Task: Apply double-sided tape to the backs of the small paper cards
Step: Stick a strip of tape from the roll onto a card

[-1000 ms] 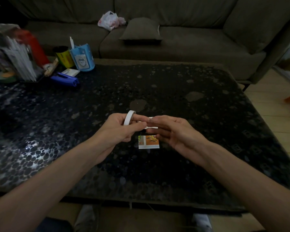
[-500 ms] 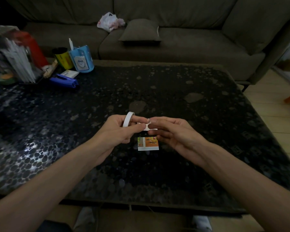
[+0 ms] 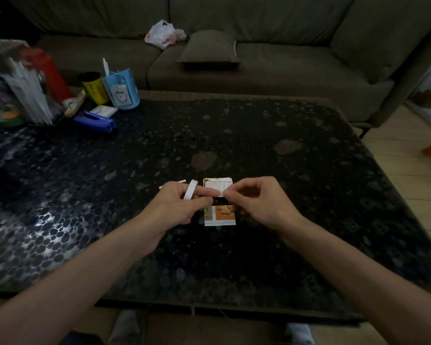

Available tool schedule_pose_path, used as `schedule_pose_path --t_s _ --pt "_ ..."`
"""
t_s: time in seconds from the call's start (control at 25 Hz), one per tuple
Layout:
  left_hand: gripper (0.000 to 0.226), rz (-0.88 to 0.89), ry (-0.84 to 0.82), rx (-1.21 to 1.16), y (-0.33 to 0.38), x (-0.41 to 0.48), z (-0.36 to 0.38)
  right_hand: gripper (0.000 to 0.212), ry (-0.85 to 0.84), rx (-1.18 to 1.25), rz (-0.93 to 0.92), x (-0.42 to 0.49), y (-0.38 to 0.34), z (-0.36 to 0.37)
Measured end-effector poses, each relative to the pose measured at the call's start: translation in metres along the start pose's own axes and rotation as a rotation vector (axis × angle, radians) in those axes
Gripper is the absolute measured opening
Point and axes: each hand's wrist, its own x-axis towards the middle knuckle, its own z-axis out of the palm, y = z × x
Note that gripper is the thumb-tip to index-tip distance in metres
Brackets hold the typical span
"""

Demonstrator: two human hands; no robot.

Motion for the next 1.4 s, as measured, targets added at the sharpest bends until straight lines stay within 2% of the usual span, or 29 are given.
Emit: schedule_pose_path --t_s 0.12,0.36,0.52,0.68,0.8,0.88,0.96,1.04,1.08,1.12,1.16,1.2,1.32,1.4 --pt "0.024 -0.012 0.027 0.014 -0.004 0.001 0.003 0.009 0.006 -0.067 0.043 0.006 0.004 0.006" --pt "0.028 0.065 0.069 0.142 -0.013 -0.002 0.007 0.013 0.009 -0.007 0.146 0.016 0.008 0.016" --pt "0.018 0.064 0.061 0.202 -0.017 -0.006 0.004 0.010 -0.014 0.006 0.185 0.018 0.004 0.020" --pt "0.036 0.014 0.076 0.316 -0.024 -0.007 0.001 0.008 0.003 -0.106 0.180 0.018 0.004 0.023" --pt "0.046 0.061 0.087 0.339 -0.024 -0.011 -0.007 0.007 0.015 -0.109 0.206 0.016 0.007 0.018" --pt "0.039 0.119 0.051 0.396 -0.026 -0.016 -0.010 0.006 -0.009 -0.104 0.223 0.013 0.010 0.016" --pt "0.012 0.178 0.030 0.544 -0.025 -0.022 -0.011 0.006 -0.021 -0.107 0.244 0.011 0.011 0.015" --pt "0.024 0.239 -0.004 0.775 -0.026 -0.027 -0.010 0.005 -0.024 -0.100 0.277 0.010 0.010 0.014" --pt "0.022 0.238 -0.023 0.869 -0.026 -0.027 -0.011 0.005 -0.027 -0.095 0.291 0.010 0.009 0.013" --pt "0.007 0.257 -0.041 0.925 -0.025 -0.027 -0.012 0.005 -0.029 -0.091 0.296 0.010 0.009 0.013" --pt "0.014 0.255 -0.059 0.971 -0.023 -0.027 -0.012 0.006 -0.028 -0.091 0.294 0.010 0.009 0.014" --pt "0.025 0.266 -0.070 0.997 -0.023 -0.026 -0.012 0.006 -0.024 -0.092 0.288 0.011 0.009 0.015" --pt "0.012 0.271 -0.086 1.016 -0.025 -0.022 -0.013 0.006 -0.007 -0.092 0.282 0.011 0.010 0.017" --pt "0.014 0.301 -0.095 0.994 -0.028 -0.020 -0.014 0.004 0.001 -0.091 0.282 0.013 0.009 0.017"
